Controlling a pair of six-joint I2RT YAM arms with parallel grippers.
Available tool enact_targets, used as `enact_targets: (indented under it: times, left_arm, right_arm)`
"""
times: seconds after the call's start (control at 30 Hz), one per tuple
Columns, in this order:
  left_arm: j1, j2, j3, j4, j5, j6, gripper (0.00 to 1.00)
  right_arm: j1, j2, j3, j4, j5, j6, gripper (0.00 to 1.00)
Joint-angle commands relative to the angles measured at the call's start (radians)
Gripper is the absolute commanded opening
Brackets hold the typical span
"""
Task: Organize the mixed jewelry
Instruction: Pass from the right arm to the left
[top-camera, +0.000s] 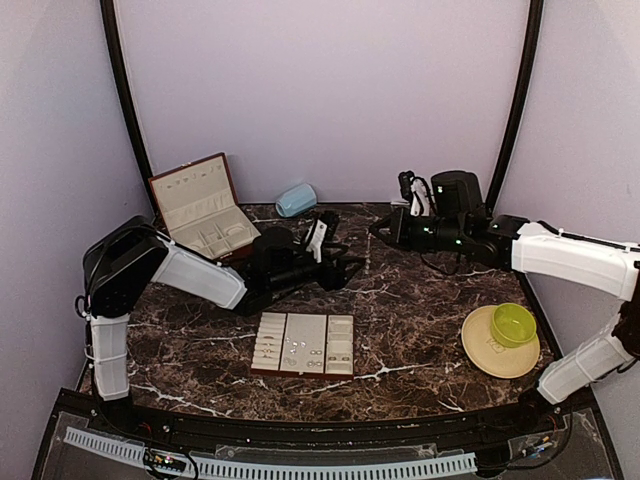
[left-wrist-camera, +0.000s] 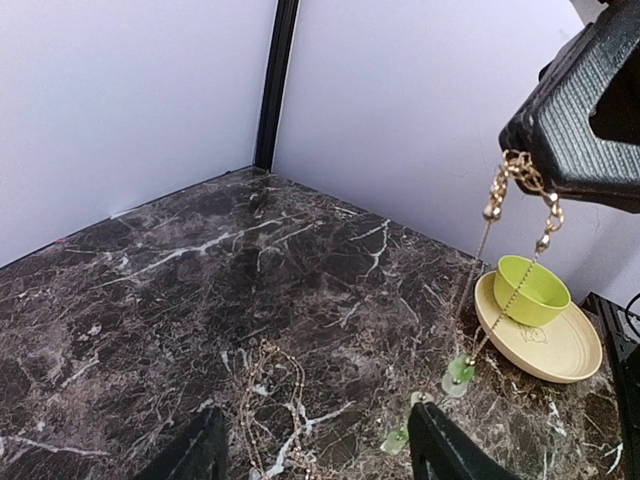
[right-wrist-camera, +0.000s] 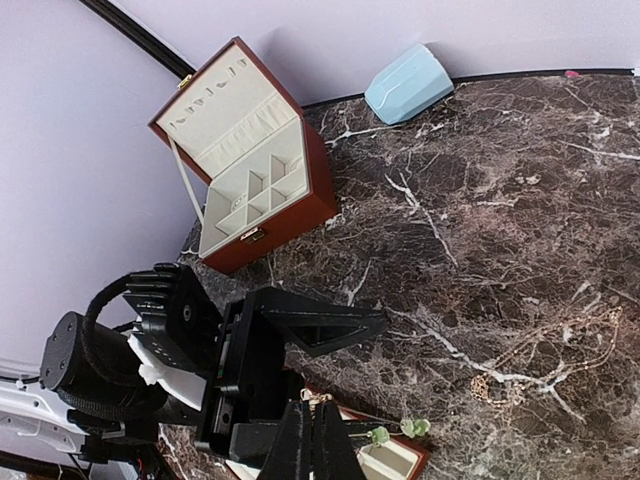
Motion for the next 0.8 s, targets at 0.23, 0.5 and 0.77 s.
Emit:
enact_targets:
  times: [0.23,0.5,0.77]
  left_arm:
    - [-0.002,0.035,0.057,0.034,0.043,-0.006,0.6]
    - [-0.003,0.052,0.073,0.028,0.069,0.003,0.6]
    - [-0.003,0.092,0.122,0.007,0.099,0.001,0.53]
  right_arm:
    - [0.012,-0.018,0.033,0.033,-0.013,-0.007,0.0]
    - [0.013,-0.008,0.038,0.037,-0.029,-0.002,0.0]
    - [0.019,-0.008,0.044,0.039,-0.051,0.001,0.0]
